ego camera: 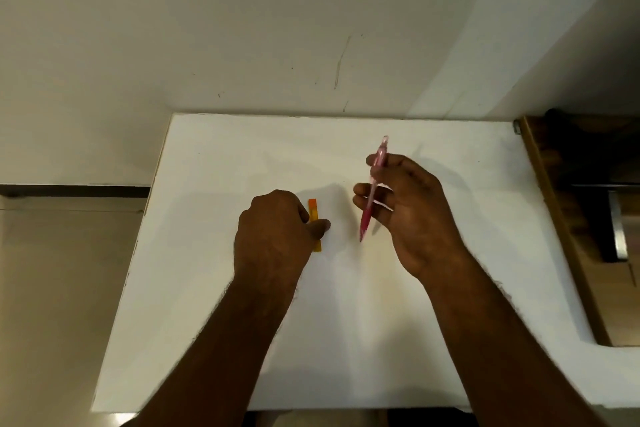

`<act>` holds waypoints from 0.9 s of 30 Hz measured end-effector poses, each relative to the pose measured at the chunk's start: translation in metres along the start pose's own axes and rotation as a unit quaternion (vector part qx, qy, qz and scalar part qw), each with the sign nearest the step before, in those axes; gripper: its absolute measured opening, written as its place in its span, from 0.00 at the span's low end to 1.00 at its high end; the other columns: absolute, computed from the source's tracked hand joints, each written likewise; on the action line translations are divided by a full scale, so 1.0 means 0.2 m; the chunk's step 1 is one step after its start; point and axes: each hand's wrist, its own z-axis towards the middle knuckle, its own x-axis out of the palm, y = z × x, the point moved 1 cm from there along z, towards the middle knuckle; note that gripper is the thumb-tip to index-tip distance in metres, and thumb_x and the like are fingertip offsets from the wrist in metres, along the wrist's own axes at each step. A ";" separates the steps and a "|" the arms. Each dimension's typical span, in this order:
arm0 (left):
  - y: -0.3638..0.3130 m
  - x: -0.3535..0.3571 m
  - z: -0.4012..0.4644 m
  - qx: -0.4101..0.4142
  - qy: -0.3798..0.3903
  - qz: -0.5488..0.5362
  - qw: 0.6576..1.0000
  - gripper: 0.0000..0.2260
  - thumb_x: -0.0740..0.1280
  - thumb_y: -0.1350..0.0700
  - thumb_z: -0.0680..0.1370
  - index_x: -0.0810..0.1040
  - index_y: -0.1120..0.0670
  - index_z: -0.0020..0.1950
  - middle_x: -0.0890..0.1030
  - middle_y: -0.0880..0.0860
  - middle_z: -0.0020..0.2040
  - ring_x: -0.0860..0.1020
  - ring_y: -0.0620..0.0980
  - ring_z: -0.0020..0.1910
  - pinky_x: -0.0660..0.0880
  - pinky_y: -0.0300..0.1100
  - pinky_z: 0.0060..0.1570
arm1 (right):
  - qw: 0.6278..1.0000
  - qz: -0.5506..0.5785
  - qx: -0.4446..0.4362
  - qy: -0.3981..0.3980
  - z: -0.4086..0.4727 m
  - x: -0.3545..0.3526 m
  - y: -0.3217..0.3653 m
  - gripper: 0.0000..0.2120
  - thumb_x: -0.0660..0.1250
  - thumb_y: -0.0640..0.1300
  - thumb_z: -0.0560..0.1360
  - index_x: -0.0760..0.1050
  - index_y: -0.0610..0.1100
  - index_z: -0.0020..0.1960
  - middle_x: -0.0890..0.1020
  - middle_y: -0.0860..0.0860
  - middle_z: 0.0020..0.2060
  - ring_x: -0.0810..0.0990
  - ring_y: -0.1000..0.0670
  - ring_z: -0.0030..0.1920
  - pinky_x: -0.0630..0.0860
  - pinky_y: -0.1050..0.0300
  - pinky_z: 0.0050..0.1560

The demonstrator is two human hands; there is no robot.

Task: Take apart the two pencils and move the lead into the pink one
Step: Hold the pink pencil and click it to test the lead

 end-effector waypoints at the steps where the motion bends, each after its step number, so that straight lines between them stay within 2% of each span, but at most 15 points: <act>1: 0.00 -0.01 0.00 0.005 -0.008 -0.001 1.000 0.17 0.74 0.36 0.68 0.81 0.49 0.41 0.80 0.46 0.37 0.72 0.43 0.32 0.61 0.35 0.29 | 0.998 0.053 0.000 0.015 0.00 0.00 0.01 0.07 0.65 0.38 0.80 0.82 0.45 0.51 0.85 0.49 0.40 0.86 0.46 0.41 0.85 0.51 0.48; 4: 0.00 -0.04 -0.01 0.050 -0.055 -0.026 0.997 0.16 0.74 0.35 0.69 0.81 0.47 0.41 0.81 0.44 0.38 0.77 0.45 0.36 0.65 0.36 0.32 | 0.989 0.139 -0.014 0.052 0.00 0.01 0.04 0.08 0.59 0.39 0.81 0.78 0.45 0.52 0.83 0.48 0.37 0.81 0.50 0.36 0.81 0.53 0.45; 7: -0.01 -0.07 -0.02 0.087 -0.104 -0.086 0.987 0.13 0.72 0.37 0.71 0.81 0.45 0.42 0.82 0.43 0.39 0.79 0.42 0.36 0.68 0.34 0.34 | 0.971 0.214 -0.021 0.104 0.00 0.00 0.06 0.11 0.58 0.47 0.80 0.77 0.45 0.49 0.77 0.49 0.32 0.71 0.52 0.33 0.69 0.54 0.42; 10: -0.02 -0.08 -0.02 0.099 -0.124 -0.139 0.978 0.10 0.71 0.40 0.73 0.81 0.45 0.46 0.83 0.43 0.41 0.80 0.40 0.37 0.74 0.39 0.39 | 0.953 0.262 0.001 0.155 -0.01 0.00 0.06 0.25 0.55 0.63 0.79 0.78 0.43 0.43 0.71 0.50 0.29 0.65 0.51 0.31 0.65 0.54 0.39; 11: -0.02 -0.08 -0.02 0.104 -0.122 -0.149 0.976 0.10 0.71 0.41 0.74 0.81 0.46 0.48 0.83 0.44 0.41 0.80 0.40 0.38 0.75 0.39 0.41 | 0.950 0.267 0.006 0.161 -0.01 0.00 0.06 0.28 0.55 0.65 0.79 0.78 0.43 0.41 0.70 0.50 0.28 0.64 0.51 0.31 0.65 0.54 0.38; 17: -0.03 -0.07 -0.03 0.119 -0.104 -0.161 0.974 0.10 0.72 0.44 0.75 0.81 0.47 0.51 0.83 0.44 0.41 0.81 0.42 0.42 0.77 0.41 0.47 | 0.956 0.257 -0.007 0.141 -0.01 0.02 0.07 0.24 0.54 0.57 0.79 0.72 0.44 0.32 0.67 0.52 0.24 0.59 0.51 0.29 0.63 0.54 0.34; 27: -0.03 -0.07 -0.02 0.128 -0.091 -0.174 0.972 0.09 0.71 0.45 0.75 0.81 0.46 0.52 0.83 0.43 0.41 0.80 0.40 0.43 0.76 0.39 0.47 | 0.951 0.279 0.006 0.134 -0.02 0.02 0.07 0.25 0.54 0.59 0.80 0.70 0.44 0.33 0.66 0.51 0.25 0.59 0.50 0.29 0.64 0.54 0.34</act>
